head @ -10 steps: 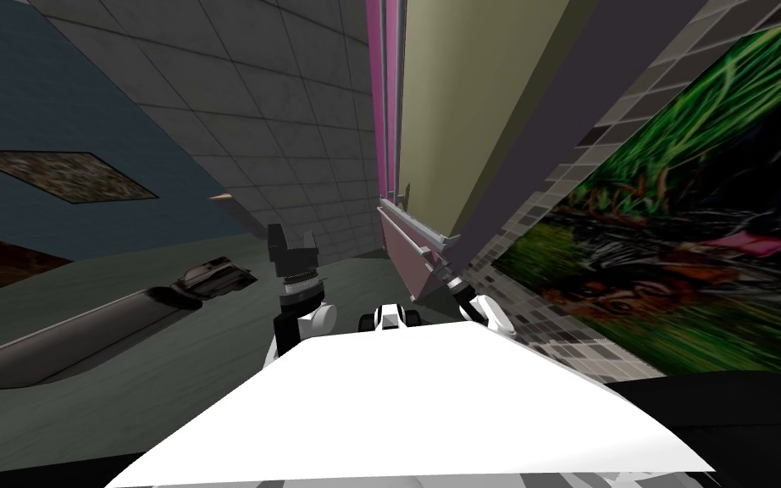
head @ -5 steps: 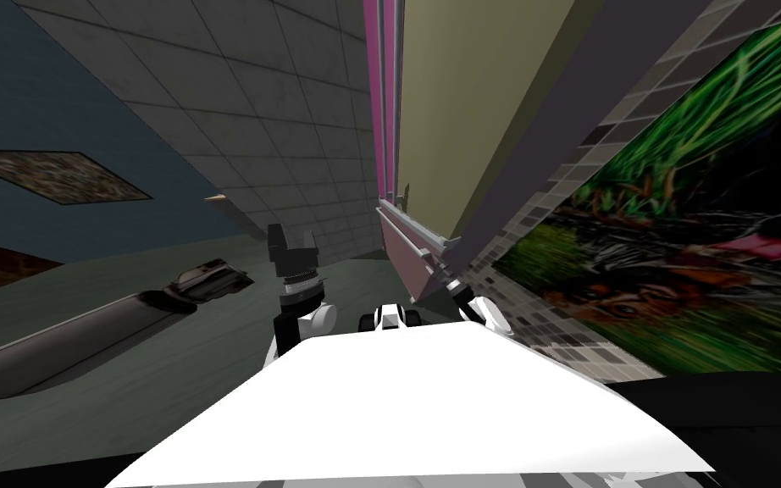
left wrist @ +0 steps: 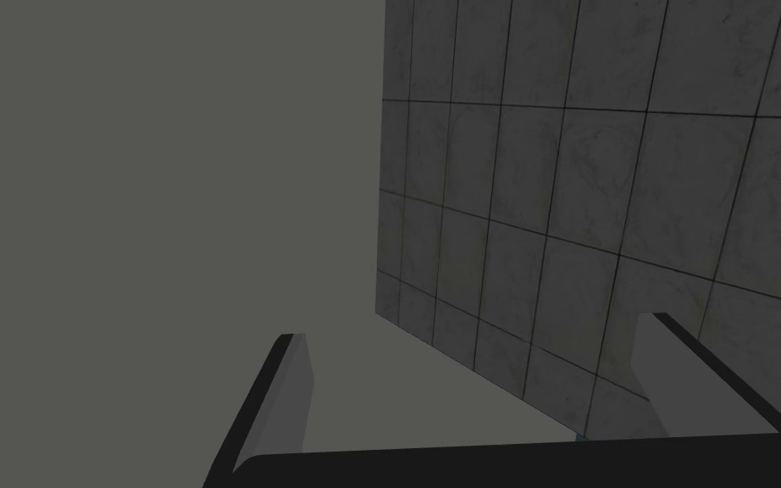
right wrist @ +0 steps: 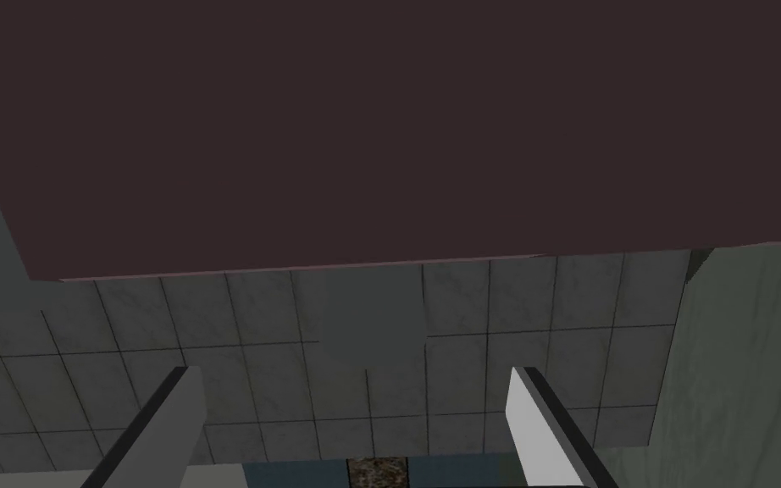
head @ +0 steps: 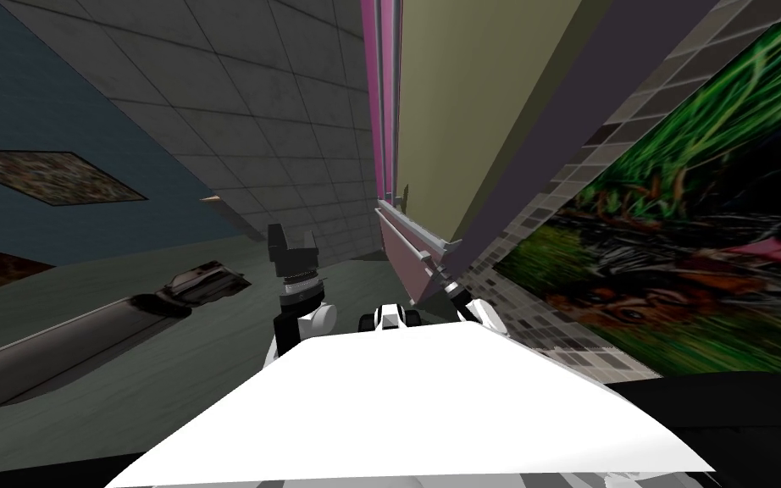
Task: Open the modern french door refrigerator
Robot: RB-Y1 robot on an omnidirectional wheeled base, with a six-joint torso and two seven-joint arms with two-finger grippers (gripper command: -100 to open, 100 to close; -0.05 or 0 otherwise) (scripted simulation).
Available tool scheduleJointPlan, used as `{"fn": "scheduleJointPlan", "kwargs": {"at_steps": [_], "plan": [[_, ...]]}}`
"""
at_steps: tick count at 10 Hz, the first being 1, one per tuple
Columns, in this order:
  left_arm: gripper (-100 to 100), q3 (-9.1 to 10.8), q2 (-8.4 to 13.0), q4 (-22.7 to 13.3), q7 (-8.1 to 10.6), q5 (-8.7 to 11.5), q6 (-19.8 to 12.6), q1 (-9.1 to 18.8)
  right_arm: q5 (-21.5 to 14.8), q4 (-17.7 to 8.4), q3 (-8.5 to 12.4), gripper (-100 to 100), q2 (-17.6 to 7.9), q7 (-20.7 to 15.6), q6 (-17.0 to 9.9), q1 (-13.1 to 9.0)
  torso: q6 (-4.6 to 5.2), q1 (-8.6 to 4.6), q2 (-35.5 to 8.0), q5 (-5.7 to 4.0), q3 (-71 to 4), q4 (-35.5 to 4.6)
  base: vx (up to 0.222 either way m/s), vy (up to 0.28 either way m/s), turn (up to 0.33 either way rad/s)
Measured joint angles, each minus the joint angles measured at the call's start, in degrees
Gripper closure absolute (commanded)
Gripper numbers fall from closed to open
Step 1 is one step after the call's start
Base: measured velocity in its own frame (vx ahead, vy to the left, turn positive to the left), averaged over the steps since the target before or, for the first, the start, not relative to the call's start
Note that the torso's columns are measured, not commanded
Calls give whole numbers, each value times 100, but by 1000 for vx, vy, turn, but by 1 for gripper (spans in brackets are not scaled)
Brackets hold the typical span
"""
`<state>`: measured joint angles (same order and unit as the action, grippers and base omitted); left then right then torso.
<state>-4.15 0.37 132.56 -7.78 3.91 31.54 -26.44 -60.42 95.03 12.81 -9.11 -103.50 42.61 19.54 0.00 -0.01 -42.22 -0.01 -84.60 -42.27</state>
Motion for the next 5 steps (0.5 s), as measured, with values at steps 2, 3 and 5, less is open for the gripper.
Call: {"fn": "scheduleJointPlan", "kwargs": {"at_steps": [2, 3, 5], "plan": [[0, 0, 0, 0, 0, 0, 0, 0, -57, -132, 35, -100, 153, -278, 72, -22, 0, 1, -10, 1, 6, -3, 50, -19, -8], [0, 0, 0, 0, 0, 0, 0, 0, -90, -201, 71, -100, 271, -428, 120, -25, 0, 0, -6, 0, 4, -2, 60, -28, -7], [0, 0, 0, 0, 0, 0, 0, 0, -152, -346, 124, -100, 598, -714, 214, -44, 0, 2, -6, 1, 3, -2, 50, -17, -2]]}}
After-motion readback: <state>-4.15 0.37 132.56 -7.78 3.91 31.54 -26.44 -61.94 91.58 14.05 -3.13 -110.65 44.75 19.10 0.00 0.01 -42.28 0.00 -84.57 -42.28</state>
